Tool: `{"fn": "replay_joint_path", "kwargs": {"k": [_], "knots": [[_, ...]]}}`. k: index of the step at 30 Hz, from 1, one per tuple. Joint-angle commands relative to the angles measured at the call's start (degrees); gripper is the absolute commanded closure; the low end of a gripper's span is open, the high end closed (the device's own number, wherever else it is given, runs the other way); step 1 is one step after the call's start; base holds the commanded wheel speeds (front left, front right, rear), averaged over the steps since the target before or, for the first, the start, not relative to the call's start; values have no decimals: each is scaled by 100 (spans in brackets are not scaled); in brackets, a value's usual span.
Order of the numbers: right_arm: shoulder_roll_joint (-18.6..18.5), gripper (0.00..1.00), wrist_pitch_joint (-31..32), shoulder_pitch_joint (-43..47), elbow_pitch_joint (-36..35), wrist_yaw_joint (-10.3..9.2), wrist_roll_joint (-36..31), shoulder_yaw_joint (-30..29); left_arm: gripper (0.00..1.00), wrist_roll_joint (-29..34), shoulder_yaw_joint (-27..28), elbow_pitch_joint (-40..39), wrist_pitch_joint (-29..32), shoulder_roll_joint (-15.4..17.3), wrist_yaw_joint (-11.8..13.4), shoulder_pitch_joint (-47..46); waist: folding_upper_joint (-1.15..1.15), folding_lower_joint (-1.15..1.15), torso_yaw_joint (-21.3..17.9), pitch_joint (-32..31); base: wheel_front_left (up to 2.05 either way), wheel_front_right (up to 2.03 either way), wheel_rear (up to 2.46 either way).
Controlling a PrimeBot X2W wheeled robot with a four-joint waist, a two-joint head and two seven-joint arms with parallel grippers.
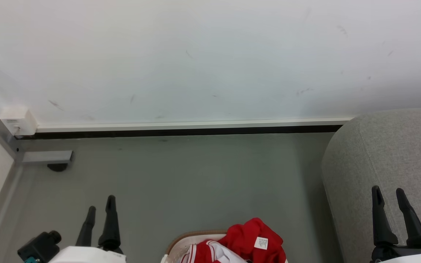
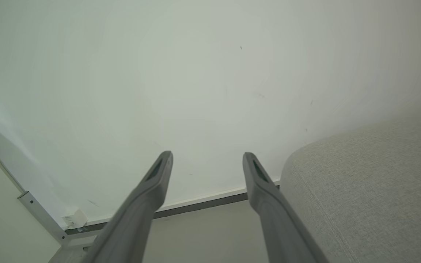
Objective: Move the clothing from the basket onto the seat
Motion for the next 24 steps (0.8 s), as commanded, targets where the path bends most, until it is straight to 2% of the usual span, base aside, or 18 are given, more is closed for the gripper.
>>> {"fn": "replay_joint_path", "kwargs": {"k": [1, 24], "knots": [[-24, 0, -40, -24, -78, -6, -207, -64, 0, 217, 3, -83, -41, 45, 0, -8, 0, 0, 1, -1, 0, 0, 0], [186, 0, -147, 116, -56, -8, -1827, -303, 0, 1748, 36, -90, -386, 52, -30, 130, 0, 0, 0, 24, 0, 0, 0]]}}
